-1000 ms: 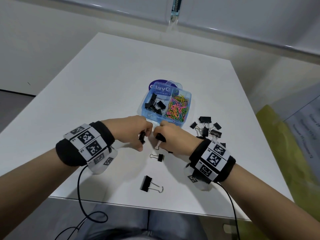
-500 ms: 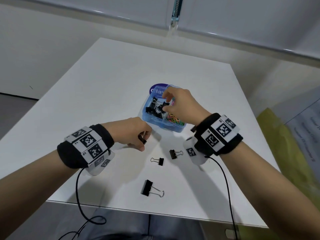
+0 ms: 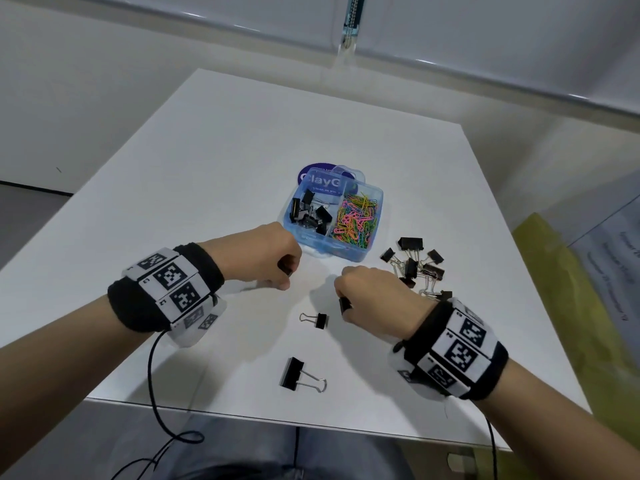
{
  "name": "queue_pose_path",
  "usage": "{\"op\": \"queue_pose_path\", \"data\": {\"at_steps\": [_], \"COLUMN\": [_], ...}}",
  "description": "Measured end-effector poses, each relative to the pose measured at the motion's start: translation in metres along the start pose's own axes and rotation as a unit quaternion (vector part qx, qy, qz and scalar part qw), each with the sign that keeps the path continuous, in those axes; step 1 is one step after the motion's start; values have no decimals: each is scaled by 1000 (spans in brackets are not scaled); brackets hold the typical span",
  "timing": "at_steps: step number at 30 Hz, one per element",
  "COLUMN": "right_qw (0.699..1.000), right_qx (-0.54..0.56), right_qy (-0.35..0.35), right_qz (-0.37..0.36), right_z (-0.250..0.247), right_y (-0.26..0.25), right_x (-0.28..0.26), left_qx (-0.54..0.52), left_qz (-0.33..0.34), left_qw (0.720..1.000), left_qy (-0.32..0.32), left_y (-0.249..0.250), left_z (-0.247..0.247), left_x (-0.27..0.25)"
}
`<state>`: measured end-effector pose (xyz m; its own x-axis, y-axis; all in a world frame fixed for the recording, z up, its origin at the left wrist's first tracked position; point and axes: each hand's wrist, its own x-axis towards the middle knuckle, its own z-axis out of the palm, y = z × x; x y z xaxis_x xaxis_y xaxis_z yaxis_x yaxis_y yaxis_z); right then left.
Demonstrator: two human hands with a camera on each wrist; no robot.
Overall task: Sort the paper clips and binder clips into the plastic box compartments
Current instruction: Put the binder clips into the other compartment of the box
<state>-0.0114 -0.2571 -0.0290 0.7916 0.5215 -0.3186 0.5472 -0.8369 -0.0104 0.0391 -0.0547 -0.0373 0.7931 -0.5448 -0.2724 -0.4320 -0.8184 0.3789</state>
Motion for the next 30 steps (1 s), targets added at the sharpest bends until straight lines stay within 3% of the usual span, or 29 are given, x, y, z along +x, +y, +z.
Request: {"op": "queue_pose_path", "data": {"at_steps": [5,9,12,15,18,21,27,30], "right_qw": [985,936,930,955,989,995,989,991], "right_qx": [114,242,227,199,130,89,133,118], "right_qy": [129,247,273,212,72,2,-13,8], "right_qz": [6,69,91,52,-11,-43,-68,-64], "right_z": [-28,-57,-65,-59,-41,-17,-5,-2], "right_y": [7,23,30,20,2,-15,-28,-21], "right_x": [12,47,56,45,26,10,1,3], "left_qx": [-114,-141,-133,-122,-99,-53,-14,-21], "left_qz": [13,-8,-13,-15,-16,-21,-18,13], "left_qw": [988,966,962,964,969,977,976,988], "left_qy": [105,218,239,235,227,206,215,156], "left_y": [7,6,8,11,11,7,8,20], "left_z": [-29,-57,-69,-72,-66,-57,-52,-46], "left_x": [-1,12,26,41,56,63,44,19]}}
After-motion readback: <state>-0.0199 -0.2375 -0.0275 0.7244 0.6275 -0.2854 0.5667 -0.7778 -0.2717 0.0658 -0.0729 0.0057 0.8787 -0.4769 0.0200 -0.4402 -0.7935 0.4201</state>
